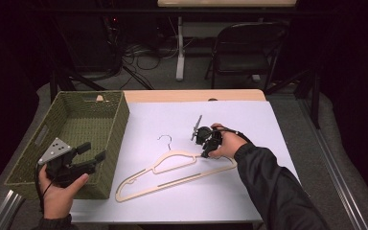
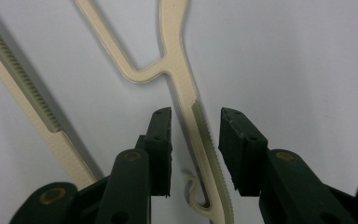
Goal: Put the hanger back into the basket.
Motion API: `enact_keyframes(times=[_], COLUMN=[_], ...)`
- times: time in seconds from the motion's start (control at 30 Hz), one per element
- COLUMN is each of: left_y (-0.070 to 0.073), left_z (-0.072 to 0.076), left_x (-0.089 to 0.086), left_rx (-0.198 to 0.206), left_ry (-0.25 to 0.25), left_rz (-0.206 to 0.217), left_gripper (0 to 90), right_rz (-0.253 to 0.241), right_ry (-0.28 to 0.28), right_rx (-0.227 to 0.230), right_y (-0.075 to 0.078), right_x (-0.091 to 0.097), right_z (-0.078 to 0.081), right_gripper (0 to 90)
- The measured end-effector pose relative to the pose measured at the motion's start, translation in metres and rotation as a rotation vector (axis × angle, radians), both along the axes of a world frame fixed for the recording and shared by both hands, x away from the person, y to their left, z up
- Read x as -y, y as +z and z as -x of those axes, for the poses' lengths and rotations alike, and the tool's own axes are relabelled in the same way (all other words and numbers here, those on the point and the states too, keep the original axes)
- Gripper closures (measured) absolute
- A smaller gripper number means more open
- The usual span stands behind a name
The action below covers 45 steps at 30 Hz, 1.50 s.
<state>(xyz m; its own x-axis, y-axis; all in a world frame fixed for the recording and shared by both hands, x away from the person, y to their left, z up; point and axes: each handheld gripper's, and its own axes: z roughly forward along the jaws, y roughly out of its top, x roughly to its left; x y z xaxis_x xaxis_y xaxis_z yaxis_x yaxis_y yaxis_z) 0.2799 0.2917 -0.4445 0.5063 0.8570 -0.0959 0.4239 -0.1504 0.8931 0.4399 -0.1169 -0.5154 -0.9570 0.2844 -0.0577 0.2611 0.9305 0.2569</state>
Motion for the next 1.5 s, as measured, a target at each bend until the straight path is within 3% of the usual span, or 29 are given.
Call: enact_keyframes(times=[0.7, 0.97, 1.13, 1.2, 1.37, 1.5], left_y=[-0.002, -0.002, -0.002, -0.001, -0.002, -0.002], left_z=[-0.001, -0.002, -0.001, -0.001, -0.001, -0.001], left_x=[0.0, 0.001, 0.001, 0.0, 0.0, 0.002], left_rx=[-0.006, -0.006, -0.004, -0.003, -0.007, -0.005], left_ry=[0.001, -0.003, -0.001, -0.001, -0.004, -0.009], left_rz=[-0.001, -0.001, -0.001, 0.002, 0.003, 0.004], left_gripper=[31.6, 31.7, 31.8, 31.8, 31.8, 31.9], right_rz=[0.027, 0.019, 0.036, 0.071, 0.091, 0.111], right_ry=[-0.003, -0.015, 0.02, 0.058, 0.131, 0.153], right_rx=[-0.031, -0.07, -0.067, -0.077, -0.085, -0.096], right_y=[-0.012, -0.013, -0.013, -0.012, -0.012, -0.011], right_x=[-0.003, -0.001, -0.004, -0.005, -0.004, -0.002], right_z=[-0.007, -0.012, -0.013, -0.011, -0.004, 0.001], right_gripper=[67.9, 70.0, 73.2, 74.9, 78.0, 79.8])
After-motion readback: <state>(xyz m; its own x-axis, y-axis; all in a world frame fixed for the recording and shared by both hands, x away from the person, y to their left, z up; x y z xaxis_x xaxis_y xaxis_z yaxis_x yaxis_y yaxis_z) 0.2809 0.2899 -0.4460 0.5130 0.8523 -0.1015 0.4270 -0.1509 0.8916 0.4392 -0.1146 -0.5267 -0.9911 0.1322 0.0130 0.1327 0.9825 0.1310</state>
